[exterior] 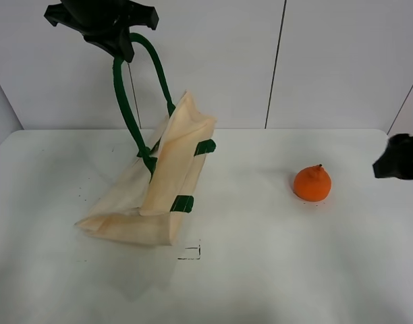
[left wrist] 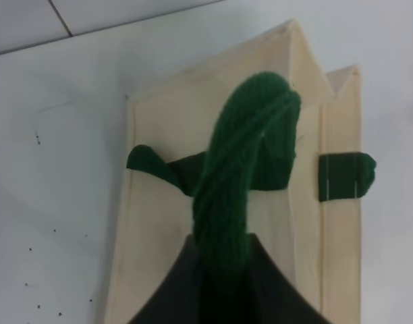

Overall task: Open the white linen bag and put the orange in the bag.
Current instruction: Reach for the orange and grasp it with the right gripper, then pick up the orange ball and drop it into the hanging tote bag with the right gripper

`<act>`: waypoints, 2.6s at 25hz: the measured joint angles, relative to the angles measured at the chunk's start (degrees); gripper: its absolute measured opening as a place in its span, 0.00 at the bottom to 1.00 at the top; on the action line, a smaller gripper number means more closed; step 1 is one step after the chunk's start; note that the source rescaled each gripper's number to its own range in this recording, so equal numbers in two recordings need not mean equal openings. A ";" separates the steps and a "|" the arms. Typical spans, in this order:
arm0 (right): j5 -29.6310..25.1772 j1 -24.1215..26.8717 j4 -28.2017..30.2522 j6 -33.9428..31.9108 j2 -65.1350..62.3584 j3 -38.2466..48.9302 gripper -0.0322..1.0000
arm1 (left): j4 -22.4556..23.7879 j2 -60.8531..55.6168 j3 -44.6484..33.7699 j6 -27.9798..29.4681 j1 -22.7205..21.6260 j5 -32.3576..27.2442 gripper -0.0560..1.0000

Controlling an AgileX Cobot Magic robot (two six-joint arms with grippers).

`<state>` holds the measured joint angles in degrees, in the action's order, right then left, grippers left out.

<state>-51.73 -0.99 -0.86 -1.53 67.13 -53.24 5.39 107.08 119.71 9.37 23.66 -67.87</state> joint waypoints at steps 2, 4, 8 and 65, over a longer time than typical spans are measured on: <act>-0.49 0.00 -0.08 0.12 8.73 -5.73 1.00 | 0.00 0.00 0.00 0.00 0.00 0.00 0.06; -1.78 0.00 -0.08 0.17 16.55 -11.58 1.00 | 0.00 0.00 0.00 0.00 0.00 0.00 0.06; -5.21 0.00 -0.22 1.08 29.84 -22.47 1.00 | 0.00 0.00 0.00 0.00 0.00 0.00 0.06; -13.27 -4.05 -14.98 7.80 45.22 -51.26 0.06 | 0.00 -0.36 0.00 -0.07 0.00 0.00 0.06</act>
<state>-65.01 -5.03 -15.84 6.27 112.35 -104.50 5.39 106.72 119.71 9.30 23.66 -67.87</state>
